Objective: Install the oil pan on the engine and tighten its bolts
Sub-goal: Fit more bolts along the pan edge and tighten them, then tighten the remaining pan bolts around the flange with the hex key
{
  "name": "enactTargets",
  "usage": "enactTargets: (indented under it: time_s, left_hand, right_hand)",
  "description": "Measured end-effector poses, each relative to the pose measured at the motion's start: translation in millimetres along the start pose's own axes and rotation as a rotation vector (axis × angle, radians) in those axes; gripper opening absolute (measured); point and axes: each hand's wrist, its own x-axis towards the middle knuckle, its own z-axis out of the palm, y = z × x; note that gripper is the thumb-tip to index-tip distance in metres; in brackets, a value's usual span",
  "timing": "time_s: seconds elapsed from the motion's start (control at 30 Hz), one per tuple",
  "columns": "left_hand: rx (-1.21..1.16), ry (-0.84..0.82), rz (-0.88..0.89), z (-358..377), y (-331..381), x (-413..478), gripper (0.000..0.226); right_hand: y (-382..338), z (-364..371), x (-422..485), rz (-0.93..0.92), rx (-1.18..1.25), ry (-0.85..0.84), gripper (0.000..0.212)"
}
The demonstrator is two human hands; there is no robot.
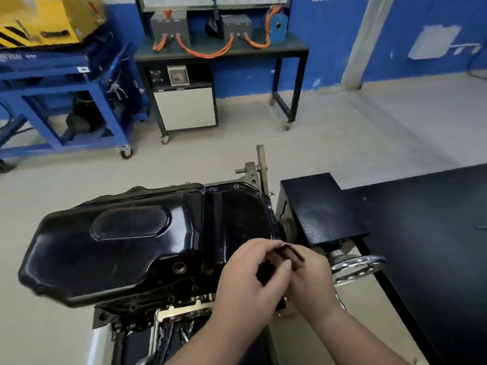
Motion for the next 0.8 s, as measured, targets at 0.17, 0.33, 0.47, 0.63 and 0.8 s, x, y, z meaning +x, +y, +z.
enactTargets:
  time_s: [0.17, 0.33, 0.47, 0.63, 0.8]
  left_hand:
    - [-0.212, -0.157, -0.089, 26.1, 6.4, 22.0, 0.021]
    - [-0.276, -0.499, -0.074, 81.2, 18.4, 22.7, 0.02]
    - [-0.238, -0.771, -0.035, 136.3, 29.4, 12.1, 0.025]
    - [-0.084, -1.07, 0.087, 209.9, 49.9, -11.3, 0.023]
    - [0.082, -1.209, 0.203, 286.0, 67.6, -30.6, 0.014]
  right_hand:
    - [-1.3, -35.3, -17.2, 0.219, 0.092, 0.199, 0.018]
    - [13.1, -87.7, -58.0, 0.444, 0.172, 0.546, 0.021]
    - [21.6, -122.2, -102.0, 0.583, 0.202, 0.802, 0.024]
    - [44.7, -170.0, -160.8, 0.735, 0.177, 1.061, 0.031]
    - [91.4, -225.5, -214.5, 0.957, 0.087, 1.22, 0.026]
